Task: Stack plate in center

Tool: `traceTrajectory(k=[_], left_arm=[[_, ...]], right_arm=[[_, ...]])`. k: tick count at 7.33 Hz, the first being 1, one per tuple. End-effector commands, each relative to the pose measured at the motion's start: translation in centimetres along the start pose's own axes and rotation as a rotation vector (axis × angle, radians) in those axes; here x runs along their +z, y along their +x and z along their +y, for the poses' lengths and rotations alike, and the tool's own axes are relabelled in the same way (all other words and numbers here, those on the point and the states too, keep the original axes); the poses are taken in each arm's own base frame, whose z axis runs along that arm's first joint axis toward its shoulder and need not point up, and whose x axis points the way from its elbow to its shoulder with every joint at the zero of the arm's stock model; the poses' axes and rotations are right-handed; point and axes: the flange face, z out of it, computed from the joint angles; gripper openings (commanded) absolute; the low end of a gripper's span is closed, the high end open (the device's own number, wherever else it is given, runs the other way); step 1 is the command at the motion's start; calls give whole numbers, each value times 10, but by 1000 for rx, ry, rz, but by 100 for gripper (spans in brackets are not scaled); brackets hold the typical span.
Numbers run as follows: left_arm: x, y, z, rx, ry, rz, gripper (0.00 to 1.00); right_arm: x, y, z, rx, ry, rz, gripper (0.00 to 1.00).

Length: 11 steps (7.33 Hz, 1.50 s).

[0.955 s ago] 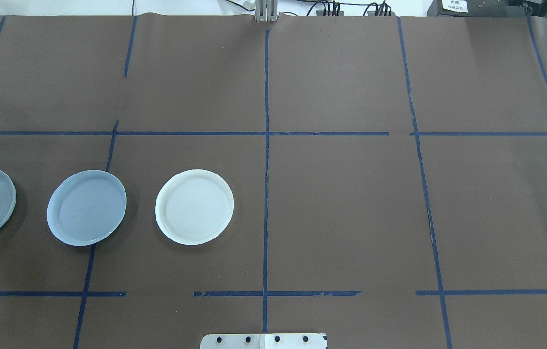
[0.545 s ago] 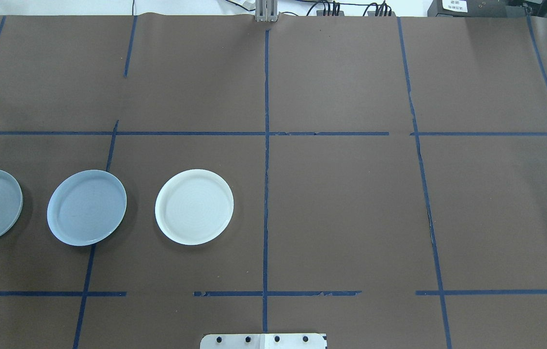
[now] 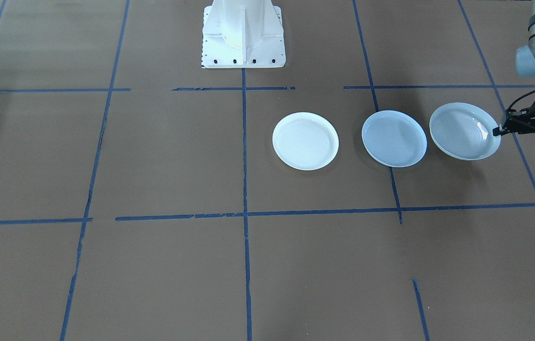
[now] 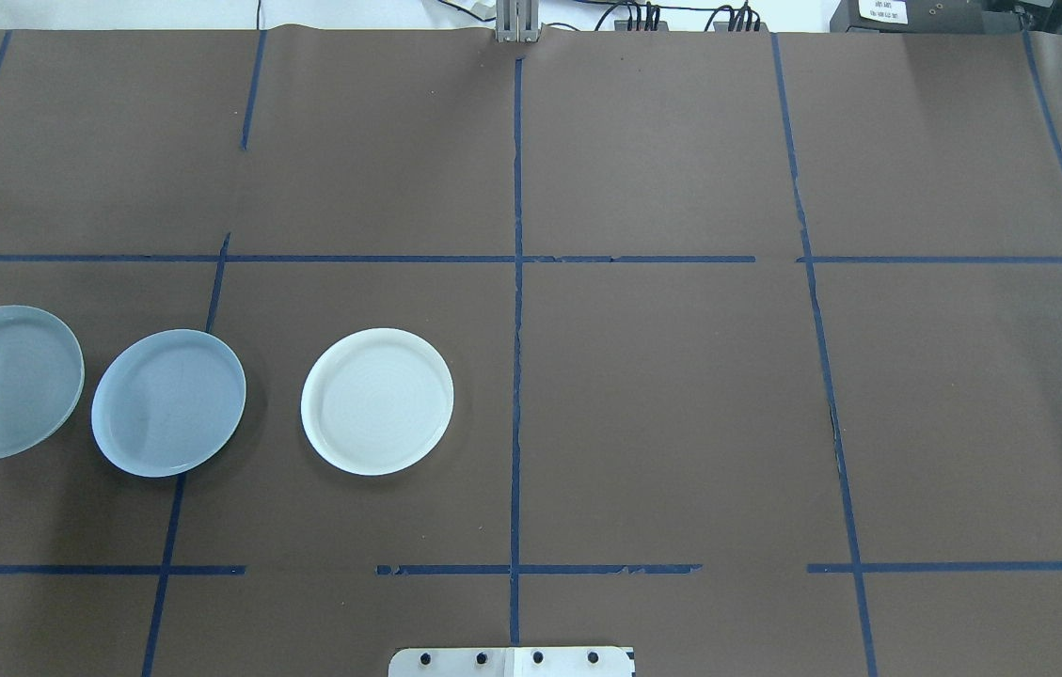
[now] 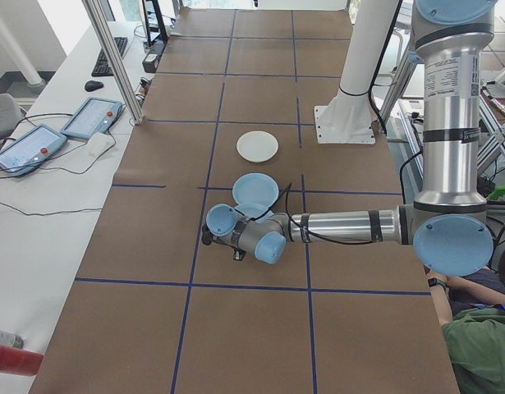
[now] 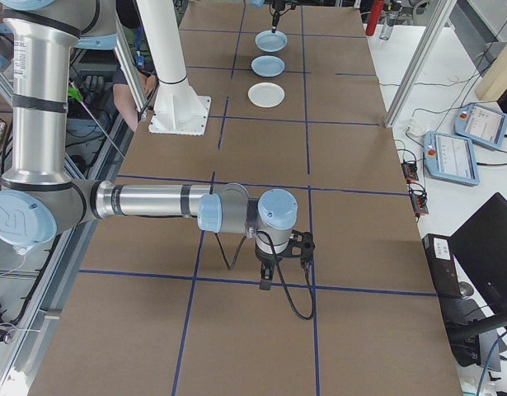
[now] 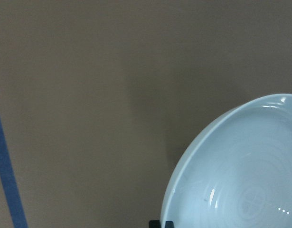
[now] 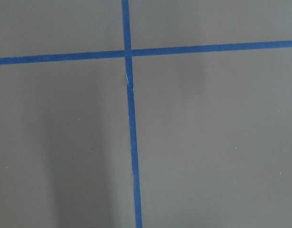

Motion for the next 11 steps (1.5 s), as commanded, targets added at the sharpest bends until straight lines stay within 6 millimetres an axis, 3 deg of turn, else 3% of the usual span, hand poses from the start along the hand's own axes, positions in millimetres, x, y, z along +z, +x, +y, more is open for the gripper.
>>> traceTrajectory(k=[1, 3, 7, 10, 11], left_arm=[[-19, 35, -10, -83, 37, -30, 0], [-22, 63, -13, -147, 70, -41, 0], [37, 123, -1, -182, 18, 31, 0], [52, 129, 2, -184, 1, 17, 0], [57, 140, -3, -190, -5, 25, 0]], right_arm=[[0, 0, 0, -1, -1, 0, 100], [0, 0, 0, -1, -1, 0, 100], [0, 0, 0, -1, -1, 0, 100], [0, 0, 0, -1, 0, 2, 100], [0, 0, 0, -1, -1, 0, 100]])
